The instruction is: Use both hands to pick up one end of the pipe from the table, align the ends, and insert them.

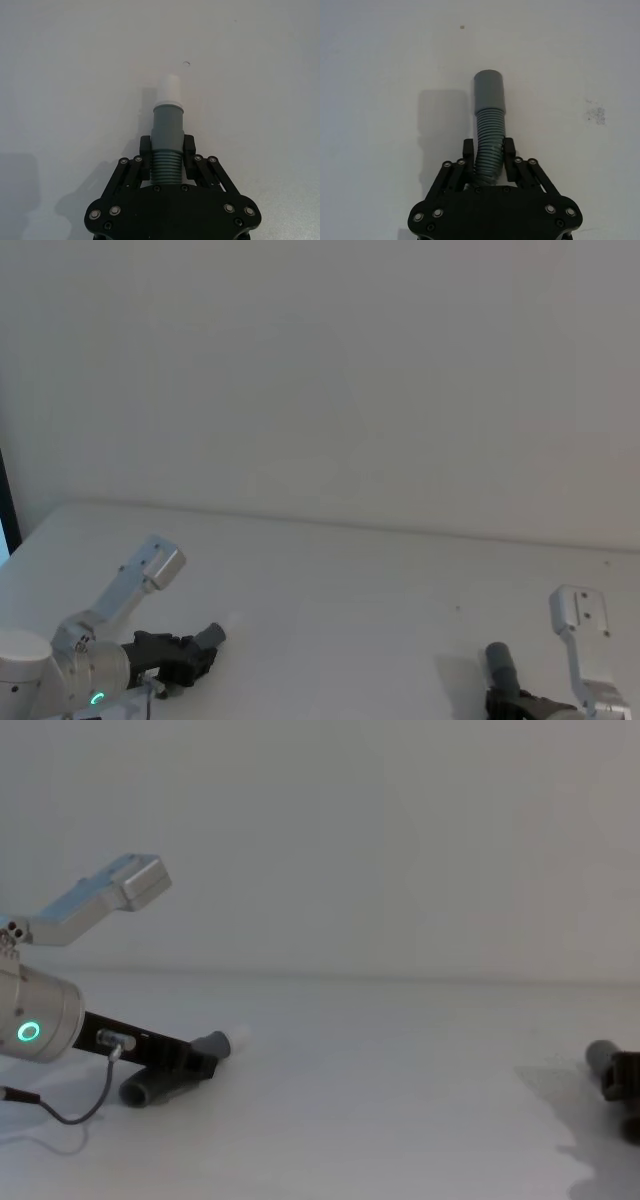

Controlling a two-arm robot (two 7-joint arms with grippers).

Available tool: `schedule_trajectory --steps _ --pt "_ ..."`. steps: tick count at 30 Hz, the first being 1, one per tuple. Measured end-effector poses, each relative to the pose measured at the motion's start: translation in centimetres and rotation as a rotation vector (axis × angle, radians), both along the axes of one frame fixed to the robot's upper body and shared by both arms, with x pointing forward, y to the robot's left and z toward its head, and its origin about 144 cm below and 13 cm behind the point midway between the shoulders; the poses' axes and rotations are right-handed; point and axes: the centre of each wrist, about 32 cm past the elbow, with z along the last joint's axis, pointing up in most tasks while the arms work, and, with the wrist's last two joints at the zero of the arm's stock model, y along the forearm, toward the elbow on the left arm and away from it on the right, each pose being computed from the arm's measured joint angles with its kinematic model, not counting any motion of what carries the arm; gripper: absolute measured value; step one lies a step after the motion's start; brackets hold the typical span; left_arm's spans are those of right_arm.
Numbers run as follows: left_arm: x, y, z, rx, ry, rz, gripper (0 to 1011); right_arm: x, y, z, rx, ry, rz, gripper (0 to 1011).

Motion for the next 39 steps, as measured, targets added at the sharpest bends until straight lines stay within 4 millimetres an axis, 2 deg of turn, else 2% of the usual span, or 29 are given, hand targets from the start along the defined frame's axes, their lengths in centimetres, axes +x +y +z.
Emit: schedule_trajectory --steps 4,11,23,39 --pt "0.0 0.0 0.0 0.000 0.000 0.000 340 0.0 0.0 0.0 0.001 0.000 0.000 253" --pt "0.0 0.0 0.0 0.000 0.000 0.000 340 0.0 0.0 0.0 0.001 0.001 0.000 197" --pt "0.1 -0.1 0.5 0.037 -0.008 -0.031 340 -0.2 -0.2 0.1 0.007 -0.015 0.021 186" --pt "0.2 0.3 3.3 0.124 -0.105 -0.198 340 -1.9 -2.3 0.4 0.052 -0.130 0.179 186"
